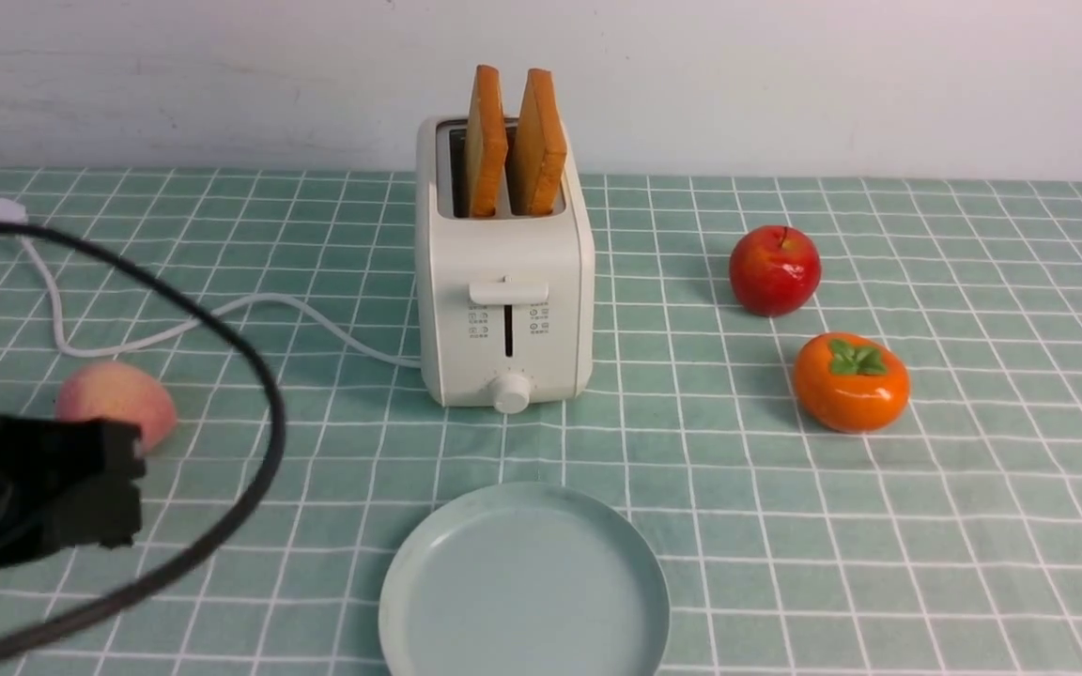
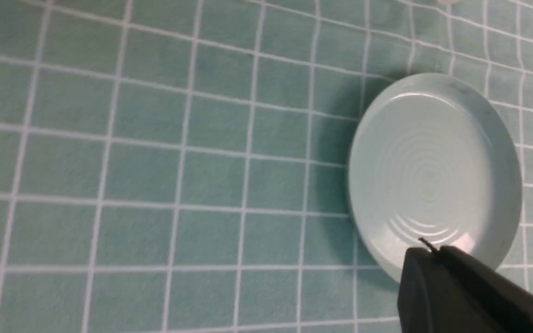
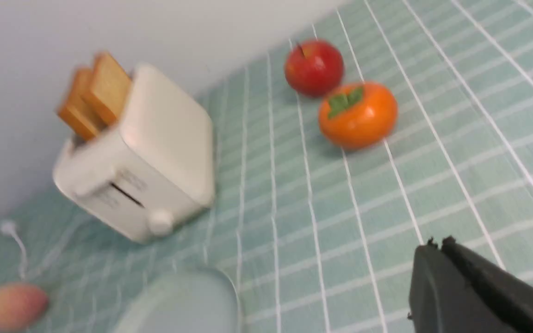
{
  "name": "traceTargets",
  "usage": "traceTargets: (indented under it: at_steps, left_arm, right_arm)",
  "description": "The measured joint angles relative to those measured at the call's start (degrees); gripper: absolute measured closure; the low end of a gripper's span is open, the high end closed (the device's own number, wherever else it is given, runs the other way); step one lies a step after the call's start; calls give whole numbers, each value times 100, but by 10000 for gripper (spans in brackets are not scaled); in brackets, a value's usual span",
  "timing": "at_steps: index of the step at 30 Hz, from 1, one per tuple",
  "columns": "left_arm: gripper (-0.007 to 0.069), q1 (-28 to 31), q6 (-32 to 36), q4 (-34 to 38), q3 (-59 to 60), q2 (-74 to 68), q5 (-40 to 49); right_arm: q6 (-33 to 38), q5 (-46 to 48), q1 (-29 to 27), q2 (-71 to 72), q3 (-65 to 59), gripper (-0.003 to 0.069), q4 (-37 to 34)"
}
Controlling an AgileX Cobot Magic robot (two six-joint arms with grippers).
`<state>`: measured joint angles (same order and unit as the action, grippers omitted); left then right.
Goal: Take toasted bread from bread machine on blue coffee table place on plate.
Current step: 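Reach for a toast slice standing in the toaster with the left gripper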
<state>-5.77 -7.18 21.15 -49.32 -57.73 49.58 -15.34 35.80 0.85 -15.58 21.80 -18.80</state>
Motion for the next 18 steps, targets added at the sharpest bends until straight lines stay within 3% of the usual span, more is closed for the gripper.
traceTargets:
  at_steps: [5, 7, 12, 18]
  left_arm:
    - [638, -20, 463, 468, -1191, -1226, 144]
    - [638, -58, 475, 468, -1387, -1394, 177]
    - [638, -839, 190, -258, -2756, -2526, 191]
    - [637, -1344, -580, -1224, -4257, -3699, 178]
  right_arm:
    - [799, 1412, 0, -1586, 931, 676, -292]
    - [947, 1518, 0, -1747, 1027, 676, -381]
    - [1745, 1463, 0, -2231, 1124, 673, -1130]
    - [1997, 1201, 0, -2243, 1135, 667, -1403]
